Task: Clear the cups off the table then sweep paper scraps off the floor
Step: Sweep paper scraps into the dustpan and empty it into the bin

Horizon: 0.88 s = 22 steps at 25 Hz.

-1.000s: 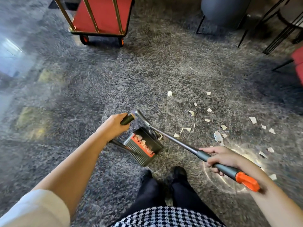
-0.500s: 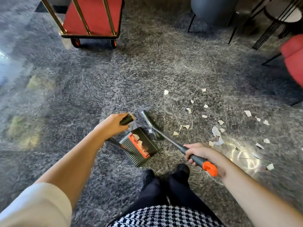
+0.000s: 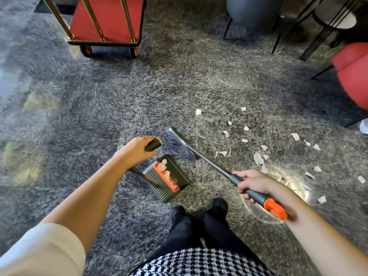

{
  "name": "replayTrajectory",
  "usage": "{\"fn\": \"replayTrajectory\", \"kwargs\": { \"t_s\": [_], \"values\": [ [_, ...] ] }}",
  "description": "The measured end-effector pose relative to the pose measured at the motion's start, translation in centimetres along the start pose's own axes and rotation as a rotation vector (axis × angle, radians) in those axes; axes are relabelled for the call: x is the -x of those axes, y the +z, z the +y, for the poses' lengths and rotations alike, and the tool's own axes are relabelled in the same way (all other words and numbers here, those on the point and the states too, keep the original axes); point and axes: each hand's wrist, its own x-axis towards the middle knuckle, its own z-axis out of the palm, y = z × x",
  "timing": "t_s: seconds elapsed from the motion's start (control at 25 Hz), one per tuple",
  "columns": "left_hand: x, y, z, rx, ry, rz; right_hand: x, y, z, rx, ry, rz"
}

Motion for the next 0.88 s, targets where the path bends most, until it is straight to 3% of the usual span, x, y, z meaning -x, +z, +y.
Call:
{"fn": "replayTrajectory", "kwargs": {
  "t_s": [0.4, 0.6, 0.88],
  "values": [
    [-3.9, -3.3, 1.6, 0.020, -0.025, 0.140, -2.6, -3.9, -1.2, -0.209, -0.030, 0.149],
    [-11.9, -7.0, 3.3, 0.003, 0.008, 0.202, -7.1, -8.9, -5.6, -0.297, -0.067, 0.213],
    [-26.7, -13.1, 4.7, -0.009, 0.070, 0.148, -16.3, -17.0, -15.1, -0.332, -0.050, 0.254]
  ]
}}
